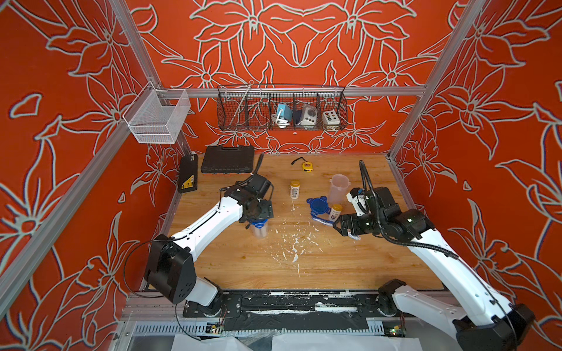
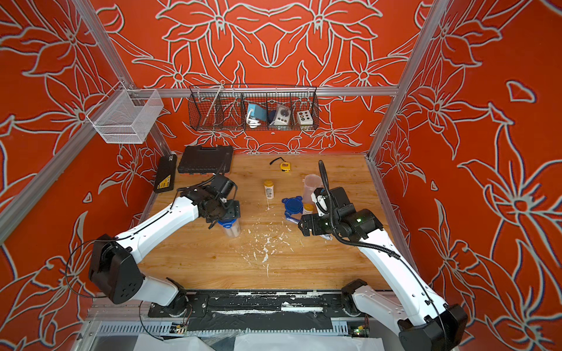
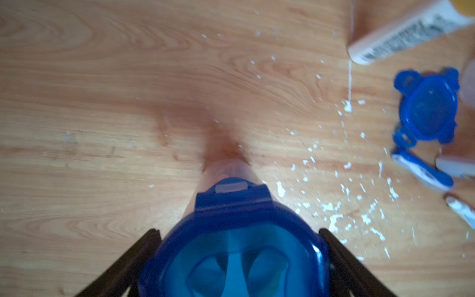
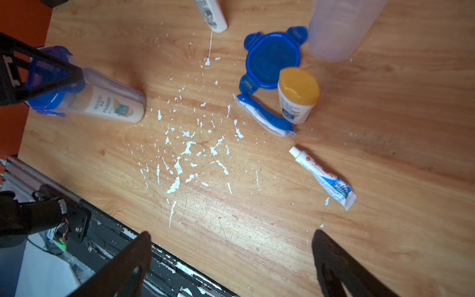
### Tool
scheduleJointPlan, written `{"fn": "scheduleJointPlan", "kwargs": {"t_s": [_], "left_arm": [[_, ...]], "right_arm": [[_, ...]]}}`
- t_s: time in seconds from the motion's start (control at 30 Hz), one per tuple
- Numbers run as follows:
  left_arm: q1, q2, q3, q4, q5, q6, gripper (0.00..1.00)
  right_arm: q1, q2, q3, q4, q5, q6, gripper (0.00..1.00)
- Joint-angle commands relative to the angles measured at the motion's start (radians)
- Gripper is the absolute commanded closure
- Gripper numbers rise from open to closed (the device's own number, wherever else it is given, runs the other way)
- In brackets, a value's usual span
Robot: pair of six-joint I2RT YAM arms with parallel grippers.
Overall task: Pack away toiletry kits
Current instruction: Place the container at the center of the board.
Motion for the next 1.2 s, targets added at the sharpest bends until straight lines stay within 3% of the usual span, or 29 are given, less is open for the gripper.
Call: {"fn": "scheduleJointPlan", "kwargs": {"t_s": [0.0,0.1,0.23,0.33,0.73,0.97,1.17], "left_arm": [[0.088,-0.007,-0.023,0.059,0.032,0.077,0.28],[0.145,0.003,-0.04,0.101,0.065,0.095,0.28],[0.154,0.01,-0.042,0.109,0.075,0.105,0.25],[0.154,0.001,-0.039,0.103,0.069,0.105,0.02],[0.154,-0.105,0.012,0.03,0.045,0.105,0.02],[0.154,-0.209,0.018,-0.09,0.055,0.11,0.02],[0.155,-0.385,-0.028,-0.084,0.206,0.06,0.02]], "right_arm": [[-0.011,0.054,0.065,-0.088,0.099,-0.047,0.02],[-0.016,0.1,0.116,-0.117,0.124,-0.058,0.02],[-0.019,0.128,0.151,-0.13,0.157,-0.059,0.03],[-0.025,0.142,0.158,-0.142,0.176,-0.066,0.03],[-0.078,0.265,0.211,-0.055,0.191,-0.084,0.02],[-0.189,0.386,0.327,0.015,0.179,-0.117,0.02],[-0.257,0.542,0.458,0.075,0.134,-0.14,0.02]]}}
